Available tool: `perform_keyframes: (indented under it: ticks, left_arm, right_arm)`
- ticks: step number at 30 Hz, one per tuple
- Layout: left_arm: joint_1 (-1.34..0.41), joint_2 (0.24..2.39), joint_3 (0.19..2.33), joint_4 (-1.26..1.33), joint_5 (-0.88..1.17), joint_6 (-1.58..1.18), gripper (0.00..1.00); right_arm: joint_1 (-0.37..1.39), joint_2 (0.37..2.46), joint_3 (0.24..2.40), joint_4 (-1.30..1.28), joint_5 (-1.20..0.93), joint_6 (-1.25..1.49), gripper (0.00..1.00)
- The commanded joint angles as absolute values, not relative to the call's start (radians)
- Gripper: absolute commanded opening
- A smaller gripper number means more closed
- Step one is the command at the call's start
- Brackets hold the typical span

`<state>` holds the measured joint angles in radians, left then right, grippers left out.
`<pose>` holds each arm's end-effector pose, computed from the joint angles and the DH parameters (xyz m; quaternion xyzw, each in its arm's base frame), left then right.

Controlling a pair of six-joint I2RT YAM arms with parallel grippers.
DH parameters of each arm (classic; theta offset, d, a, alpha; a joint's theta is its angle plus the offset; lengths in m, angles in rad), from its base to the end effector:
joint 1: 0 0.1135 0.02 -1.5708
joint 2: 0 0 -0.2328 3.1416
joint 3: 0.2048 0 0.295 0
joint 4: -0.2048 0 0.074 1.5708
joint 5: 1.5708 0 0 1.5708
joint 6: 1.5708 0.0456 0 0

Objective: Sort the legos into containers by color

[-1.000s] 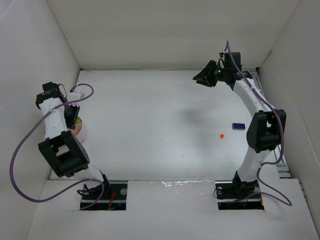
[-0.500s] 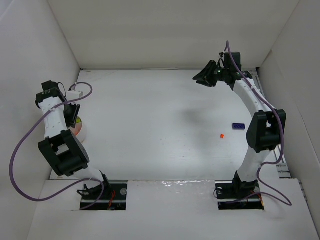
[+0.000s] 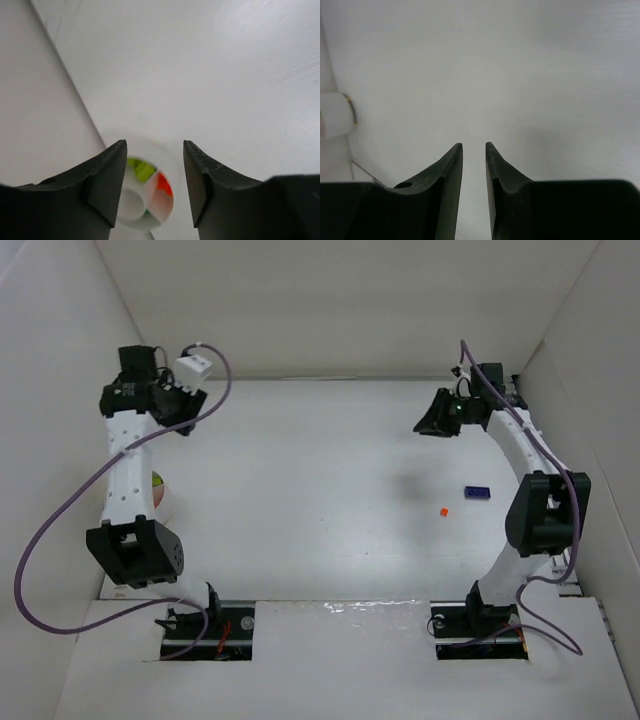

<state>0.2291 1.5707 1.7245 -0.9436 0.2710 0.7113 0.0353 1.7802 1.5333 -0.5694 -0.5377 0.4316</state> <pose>0.3721 0.0742 0.3661 0.2687 0.8775 0.0595 0.3928 0.4395 0.0389 0.2463 0.0805 0.8980 0.3224 0.2884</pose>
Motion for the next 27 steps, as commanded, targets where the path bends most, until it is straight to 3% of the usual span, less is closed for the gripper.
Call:
perform_keyframes:
  ticks: [1, 3, 6, 10, 14, 19, 21, 27]
  left_arm:
    - [0.057, 1.528, 1.767, -0.847, 0.324, 0.658, 0.47]
    - [-0.010, 1.528, 1.776, -0.812, 0.363, 0.649, 0.55]
    - [-0.038, 1.560, 1.776, -0.764, 0.435, 0.598, 0.62]
    - [-0.051, 1.629, 1.790, -0.678, 0.544, 0.442, 0.69]
    - [-0.060, 1.680, 1.815, -0.588, 0.690, 0.304, 0.81]
    - [-0.078, 1.694, 1.793, -0.512, 0.684, 0.218, 0.88]
    - [-0.078, 1.694, 1.783, -0.500, 0.684, 0.209, 1.00]
    - [-0.078, 1.683, 1.752, -0.476, 0.666, 0.187, 1.00]
  right_arm:
    - [-0.024, 1.652, 1.490, -0.808, -0.540, 0.027, 0.30]
    - [-0.087, 1.577, 1.428, -0.873, -0.529, -0.149, 0.30]
    - [-0.121, 1.478, 1.335, -0.949, -0.456, -0.356, 0.38]
    - [-0.141, 1.372, 1.163, -0.969, -0.379, -0.611, 0.41]
    - [-0.130, 1.361, 1.088, -0.951, -0.353, -0.713, 0.41]
    - [-0.095, 1.393, 1.017, -0.890, -0.313, -0.755, 0.40]
    - [-0.095, 1.419, 0.991, -0.876, -0.302, -0.801, 0.41]
    - [-0.034, 1.499, 0.991, -0.830, -0.282, -0.821, 0.51]
